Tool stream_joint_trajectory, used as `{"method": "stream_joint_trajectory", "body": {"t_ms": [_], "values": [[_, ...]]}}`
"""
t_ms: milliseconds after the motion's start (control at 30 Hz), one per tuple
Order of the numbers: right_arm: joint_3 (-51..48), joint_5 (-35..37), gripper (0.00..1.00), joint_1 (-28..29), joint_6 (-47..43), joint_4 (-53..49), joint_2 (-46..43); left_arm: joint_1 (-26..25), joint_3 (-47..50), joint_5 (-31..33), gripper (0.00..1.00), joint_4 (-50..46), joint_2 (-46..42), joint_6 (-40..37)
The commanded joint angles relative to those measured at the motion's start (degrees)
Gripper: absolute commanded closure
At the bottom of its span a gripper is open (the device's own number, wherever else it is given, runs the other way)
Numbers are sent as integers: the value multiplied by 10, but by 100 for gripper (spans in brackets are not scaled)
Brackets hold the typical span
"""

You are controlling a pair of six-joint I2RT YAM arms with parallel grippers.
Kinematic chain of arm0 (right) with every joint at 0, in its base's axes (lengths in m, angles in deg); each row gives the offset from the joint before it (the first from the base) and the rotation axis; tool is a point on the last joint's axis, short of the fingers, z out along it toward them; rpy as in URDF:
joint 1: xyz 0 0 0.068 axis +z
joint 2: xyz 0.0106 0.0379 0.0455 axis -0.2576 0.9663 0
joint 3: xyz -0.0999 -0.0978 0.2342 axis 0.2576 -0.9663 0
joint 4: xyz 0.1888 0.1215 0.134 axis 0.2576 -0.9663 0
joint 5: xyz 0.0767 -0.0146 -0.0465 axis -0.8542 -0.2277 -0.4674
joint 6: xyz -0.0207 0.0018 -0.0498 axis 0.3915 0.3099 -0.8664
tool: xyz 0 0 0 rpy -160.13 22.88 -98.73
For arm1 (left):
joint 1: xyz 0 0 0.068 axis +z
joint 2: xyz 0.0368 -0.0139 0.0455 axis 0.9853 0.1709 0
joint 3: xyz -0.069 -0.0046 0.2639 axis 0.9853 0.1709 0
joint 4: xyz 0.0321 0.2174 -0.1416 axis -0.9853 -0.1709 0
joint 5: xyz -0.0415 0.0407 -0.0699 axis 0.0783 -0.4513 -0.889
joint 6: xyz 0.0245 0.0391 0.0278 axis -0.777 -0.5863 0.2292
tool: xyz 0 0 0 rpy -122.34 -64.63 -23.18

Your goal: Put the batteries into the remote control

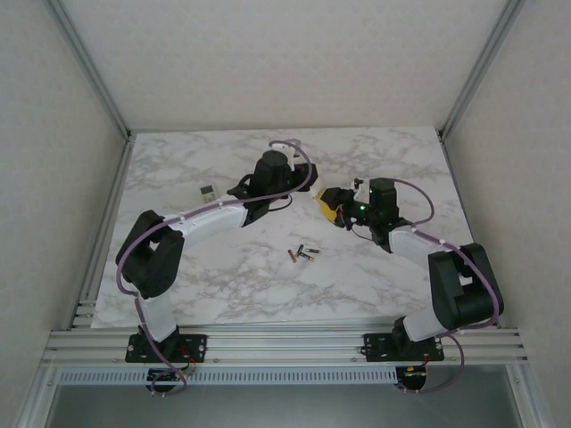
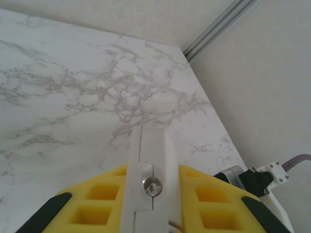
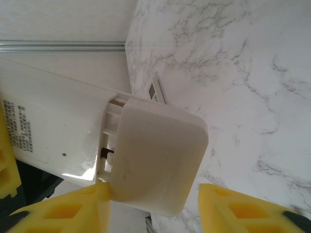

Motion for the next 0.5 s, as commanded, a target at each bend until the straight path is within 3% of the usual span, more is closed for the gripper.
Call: {"method": "stream_joint_trajectory", "body": {"t_ms": [0,133,233,333,400,467], "values": [[-49,58,53,-32,1,-62,17,-4,5,-18,100,49,-43,7],[-73,72,53,-39,-41,-86,-18,-4,25,-12,100,47,-34,7],[-81,83,50,-39,-123,-94,-67,-3,31,-10,100,40,-32,4],[-75,121,32,-6,-307,-109,-143,-1,29,-37,100,34,-35,10],[-61,214,25,42,-454,-163,-190,2,21,-61,100,14,-39,13],[-63,254,20,65,-542,-160,-213,6,12,-78,100,-5,-42,12]]}}
